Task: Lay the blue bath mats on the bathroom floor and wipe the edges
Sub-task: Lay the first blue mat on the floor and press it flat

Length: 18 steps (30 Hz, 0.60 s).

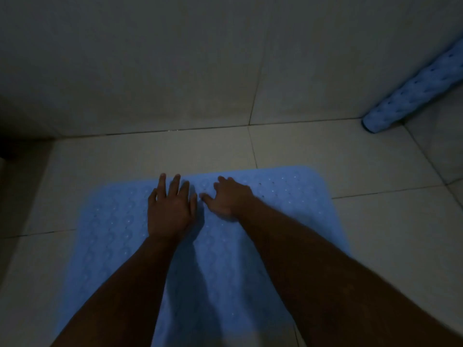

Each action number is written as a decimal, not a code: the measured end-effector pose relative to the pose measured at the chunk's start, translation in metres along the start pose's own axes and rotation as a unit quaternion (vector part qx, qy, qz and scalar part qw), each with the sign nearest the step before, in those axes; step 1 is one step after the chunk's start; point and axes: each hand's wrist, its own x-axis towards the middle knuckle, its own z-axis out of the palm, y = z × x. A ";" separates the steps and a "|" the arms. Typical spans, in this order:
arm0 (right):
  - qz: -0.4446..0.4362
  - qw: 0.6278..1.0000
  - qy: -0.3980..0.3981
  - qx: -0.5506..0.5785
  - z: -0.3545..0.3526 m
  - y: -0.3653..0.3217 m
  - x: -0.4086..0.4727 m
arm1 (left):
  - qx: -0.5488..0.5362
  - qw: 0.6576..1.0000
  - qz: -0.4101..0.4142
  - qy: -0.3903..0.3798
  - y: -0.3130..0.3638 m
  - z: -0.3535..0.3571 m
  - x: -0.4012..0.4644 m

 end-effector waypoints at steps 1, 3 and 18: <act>0.004 1.000 -0.015 0.003 -0.017 0.002 0.000 | 0.002 1.000 0.004 0.003 0.005 -0.006 -0.005; -0.005 1.000 -0.007 0.002 -0.043 0.011 -0.005 | 0.003 1.000 0.004 -0.003 0.014 -0.012 -0.012; 0.025 0.997 0.021 -0.066 -0.090 0.087 -0.069 | -0.050 0.996 0.031 -0.066 0.076 -0.018 -0.022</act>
